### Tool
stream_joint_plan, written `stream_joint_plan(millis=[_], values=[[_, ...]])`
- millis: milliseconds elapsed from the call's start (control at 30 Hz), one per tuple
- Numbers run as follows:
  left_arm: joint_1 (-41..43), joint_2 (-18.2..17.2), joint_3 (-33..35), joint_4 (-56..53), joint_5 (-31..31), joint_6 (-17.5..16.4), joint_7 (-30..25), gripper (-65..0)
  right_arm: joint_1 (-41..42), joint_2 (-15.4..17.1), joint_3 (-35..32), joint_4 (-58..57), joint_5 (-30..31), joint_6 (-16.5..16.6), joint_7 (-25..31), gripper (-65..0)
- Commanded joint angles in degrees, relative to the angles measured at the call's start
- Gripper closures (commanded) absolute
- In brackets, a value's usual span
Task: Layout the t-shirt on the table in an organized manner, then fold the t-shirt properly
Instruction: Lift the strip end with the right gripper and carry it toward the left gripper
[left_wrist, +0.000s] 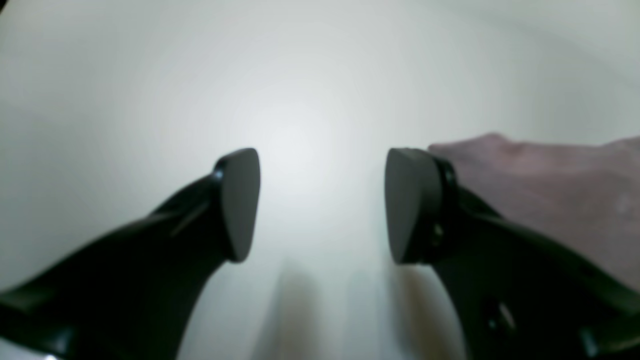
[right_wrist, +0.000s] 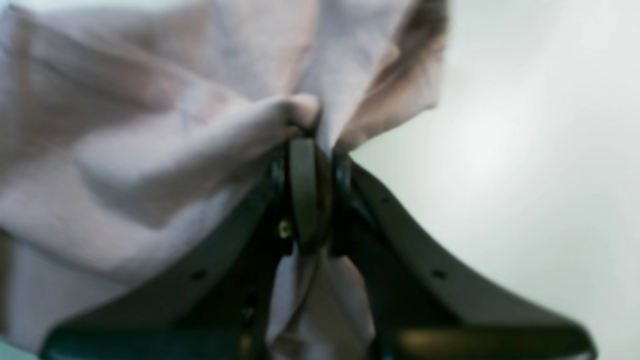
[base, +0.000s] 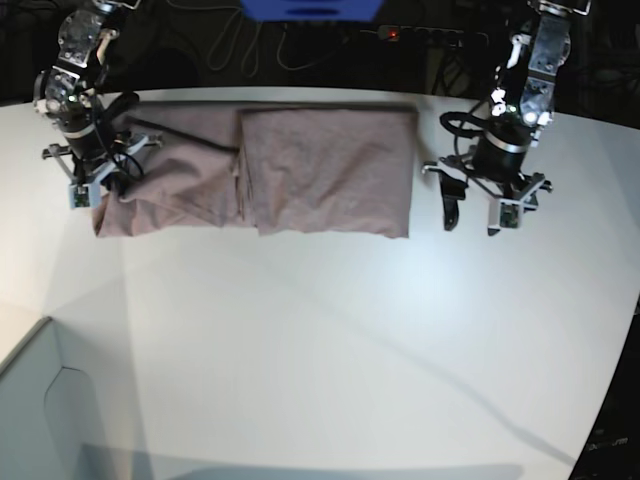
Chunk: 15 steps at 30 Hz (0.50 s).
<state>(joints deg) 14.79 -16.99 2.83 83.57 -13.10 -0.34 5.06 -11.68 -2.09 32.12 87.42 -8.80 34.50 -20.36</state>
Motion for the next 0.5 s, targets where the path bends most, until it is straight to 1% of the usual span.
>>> stream_joint_plan(millis=[0, 67, 267, 333, 467], values=[[-0.41, -0.46, -0.06, 0.96, -0.04, 0.03, -1.50, -38.2, 0.39, -0.59, 0.01, 2.82, 1.02, 0.27, 1.77, 0.0], [0.03, -0.46, -0.24, 0.96, -0.04, 0.03, -1.41, -38.2, 0.12, -2.00, 0.01, 5.81, 1.02, 0.27, 1.77, 0.0], [1.08, -0.46, -0.41, 0.96, -0.04, 0.03, -1.50, -38.2, -2.25, -3.76, -2.18, 12.32, 1.02, 0.36, 1.77, 0.0], [1.17, -0.46, -0.41, 0.96, -0.04, 0.03, -1.41, -38.2, -3.83, -3.93, -5.00, 14.78, 1.02, 0.36, 1.77, 0.0], [1.17, -0.46, -0.15, 0.96, -0.04, 0.03, -1.41, -38.1, -7.97, -3.93, -13.96, 19.35, 1.02, 0.36, 1.77, 0.0]])
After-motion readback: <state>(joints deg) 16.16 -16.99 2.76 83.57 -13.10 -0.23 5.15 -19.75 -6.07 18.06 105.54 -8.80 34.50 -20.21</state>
